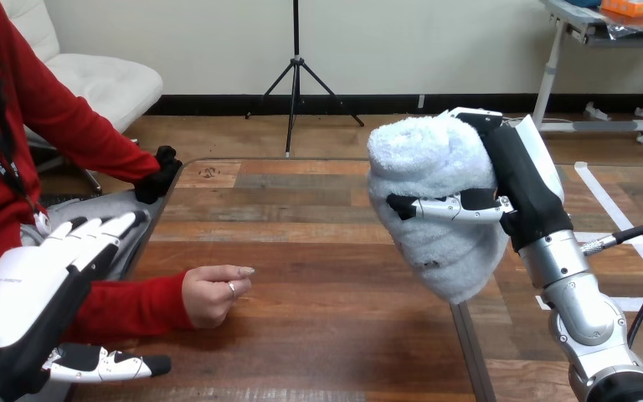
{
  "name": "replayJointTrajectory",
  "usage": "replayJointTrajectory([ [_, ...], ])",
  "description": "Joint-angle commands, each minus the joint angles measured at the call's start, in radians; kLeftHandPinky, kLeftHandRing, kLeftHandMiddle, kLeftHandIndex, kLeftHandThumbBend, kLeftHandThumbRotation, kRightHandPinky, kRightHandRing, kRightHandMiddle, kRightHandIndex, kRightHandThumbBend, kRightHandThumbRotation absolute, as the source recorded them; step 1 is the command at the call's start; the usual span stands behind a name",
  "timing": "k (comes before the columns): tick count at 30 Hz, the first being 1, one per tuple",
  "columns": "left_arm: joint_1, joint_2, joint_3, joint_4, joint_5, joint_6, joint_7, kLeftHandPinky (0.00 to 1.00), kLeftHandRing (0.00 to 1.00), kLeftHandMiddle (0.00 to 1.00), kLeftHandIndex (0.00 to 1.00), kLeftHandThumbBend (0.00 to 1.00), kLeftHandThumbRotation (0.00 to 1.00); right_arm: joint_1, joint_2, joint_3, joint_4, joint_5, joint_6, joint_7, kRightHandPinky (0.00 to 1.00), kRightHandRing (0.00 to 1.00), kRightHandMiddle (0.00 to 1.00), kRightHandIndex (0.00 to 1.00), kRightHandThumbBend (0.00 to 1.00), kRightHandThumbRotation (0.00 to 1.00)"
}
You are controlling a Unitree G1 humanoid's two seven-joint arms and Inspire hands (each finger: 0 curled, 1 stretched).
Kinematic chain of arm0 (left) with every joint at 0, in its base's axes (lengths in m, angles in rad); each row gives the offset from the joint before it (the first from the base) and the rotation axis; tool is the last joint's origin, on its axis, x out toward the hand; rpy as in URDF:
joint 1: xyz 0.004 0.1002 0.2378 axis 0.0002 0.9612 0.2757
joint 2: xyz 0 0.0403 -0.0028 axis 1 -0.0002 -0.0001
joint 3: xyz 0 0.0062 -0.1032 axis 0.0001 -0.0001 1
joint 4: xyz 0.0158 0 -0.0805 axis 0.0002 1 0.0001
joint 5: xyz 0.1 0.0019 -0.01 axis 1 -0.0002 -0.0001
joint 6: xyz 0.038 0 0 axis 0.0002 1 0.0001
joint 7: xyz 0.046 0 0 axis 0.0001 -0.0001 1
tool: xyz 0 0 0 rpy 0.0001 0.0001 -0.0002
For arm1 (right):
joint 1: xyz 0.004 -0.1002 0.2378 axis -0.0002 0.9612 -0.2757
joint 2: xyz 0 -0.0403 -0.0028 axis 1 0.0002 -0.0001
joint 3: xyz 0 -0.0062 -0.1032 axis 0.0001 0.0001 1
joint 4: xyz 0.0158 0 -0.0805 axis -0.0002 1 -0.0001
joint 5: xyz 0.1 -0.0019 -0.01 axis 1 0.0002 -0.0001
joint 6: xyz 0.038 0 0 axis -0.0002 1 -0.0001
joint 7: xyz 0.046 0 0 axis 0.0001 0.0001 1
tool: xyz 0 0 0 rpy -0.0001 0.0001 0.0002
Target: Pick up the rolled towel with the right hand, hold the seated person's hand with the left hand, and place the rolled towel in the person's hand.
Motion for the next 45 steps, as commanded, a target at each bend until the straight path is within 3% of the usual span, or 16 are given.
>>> replayJointTrajectory([
  [1, -0.075, 0.045, -0.025, 0.025, 0.009, 0.0, 0.04, 0.94, 0.91, 0.9, 0.92, 1.0, 0.43, -0.089, 0.009, -0.03, -0.054, 0.02, -0.024, -0.002, 0.02, 0.05, 0.09, 0.07, 0.49, 0.0],
  [11, -0.091, 0.069, -0.057, 0.047, 0.062, 0.015, 0.103, 0.92, 0.88, 0.87, 0.91, 1.0, 0.42, -0.082, 0.003, -0.025, -0.061, -0.01, -0.035, -0.033, 0.02, 0.05, 0.09, 0.07, 0.5, 0.0],
  [14, -0.092, 0.074, -0.066, 0.044, 0.08, 0.033, 0.12, 0.89, 0.85, 0.85, 0.9, 1.0, 0.42, -0.081, 0.009, -0.03, -0.064, 0.006, -0.032, -0.018, 0.02, 0.05, 0.09, 0.07, 0.5, 0.0],
  [20, -0.104, 0.083, -0.089, 0.049, 0.103, 0.057, 0.141, 0.87, 0.82, 0.83, 0.88, 1.0, 0.4, -0.077, 0.002, -0.023, -0.069, -0.025, -0.038, -0.051, 0.02, 0.05, 0.09, 0.07, 0.5, 0.0],
  [23, -0.111, 0.084, -0.098, 0.054, 0.101, 0.062, 0.144, 0.85, 0.81, 0.82, 0.87, 1.0, 0.38, -0.077, 0.011, -0.03, -0.066, 0.006, -0.048, -0.017, 0.02, 0.05, 0.09, 0.07, 0.5, 0.0],
  [27, -0.116, 0.089, -0.109, 0.054, 0.097, 0.074, 0.144, 0.83, 0.79, 0.81, 0.86, 1.0, 0.36, -0.075, 0.008, -0.026, -0.071, -0.013, -0.047, -0.04, 0.02, 0.05, 0.09, 0.07, 0.5, 0.0],
  [45, -0.157, 0.104, -0.159, 0.075, 0.087, 0.107, 0.142, 0.77, 0.77, 0.78, 0.81, 1.0, 0.26, -0.056, 0.018, -0.023, -0.108, -0.004, -0.066, -0.026, 0.02, 0.05, 0.09, 0.07, 0.5, 0.0],
])
